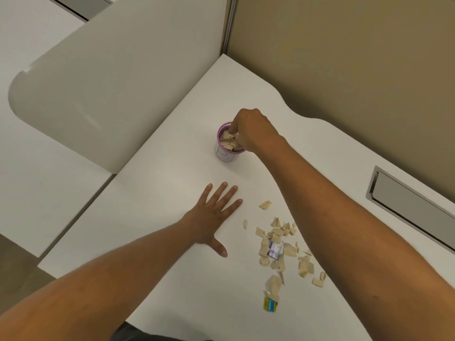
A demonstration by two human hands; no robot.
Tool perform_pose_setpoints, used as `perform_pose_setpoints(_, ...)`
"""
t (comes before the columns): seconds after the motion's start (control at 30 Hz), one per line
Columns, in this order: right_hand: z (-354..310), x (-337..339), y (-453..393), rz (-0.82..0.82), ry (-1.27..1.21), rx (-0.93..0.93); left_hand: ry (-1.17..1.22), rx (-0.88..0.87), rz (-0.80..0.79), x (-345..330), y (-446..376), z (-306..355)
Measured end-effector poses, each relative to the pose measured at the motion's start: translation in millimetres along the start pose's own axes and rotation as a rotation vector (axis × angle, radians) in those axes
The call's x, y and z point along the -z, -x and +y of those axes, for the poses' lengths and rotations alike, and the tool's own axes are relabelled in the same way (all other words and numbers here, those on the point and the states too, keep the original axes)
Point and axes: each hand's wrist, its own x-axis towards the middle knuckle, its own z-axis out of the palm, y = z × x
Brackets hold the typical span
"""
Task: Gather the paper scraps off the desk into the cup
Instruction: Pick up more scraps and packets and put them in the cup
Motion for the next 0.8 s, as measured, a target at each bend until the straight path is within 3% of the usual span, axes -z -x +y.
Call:
perform_pose_setpoints(0.17, 39.7, 7.8, 38.3, 0.135, -0.233, -0.047, -0.008, 0.013, -0.024, 8.1, 1.3, 1.0)
perform_pose_setpoints(0.3, 117.0, -35.9, 109.9, 0.236, -0.432, -0.167, -0.037, 0.039, -0.077, 14.8, 2.5, 4.2)
perform_pose_setpoints(0.47, 214.6, -148.7, 215.8, 0.012, -0.37, -0.51, -0.075, 0.125, -0.173, 28.4, -2.8, 24.1)
perform_pose_setpoints(0.57, 228.3, -204.5, 255.8, -0.119, -0.393, -0.648, 0.017, 0.2, -0.131, 37.9, -8.5, 57.6)
perform_pose_setpoints(0.67, 209.2, -240.3, 267.9, -0.056, -0.46, -0.626, 0.038, 0.119, -0.019, 43.5, -15.3, 96.9)
perform_pose_setpoints(0.8, 170.0, -262.0, 263.9, 0.098, -0.482, -0.444, -0.037, 0.03, 0.003, 42.4, -29.9, 143.0)
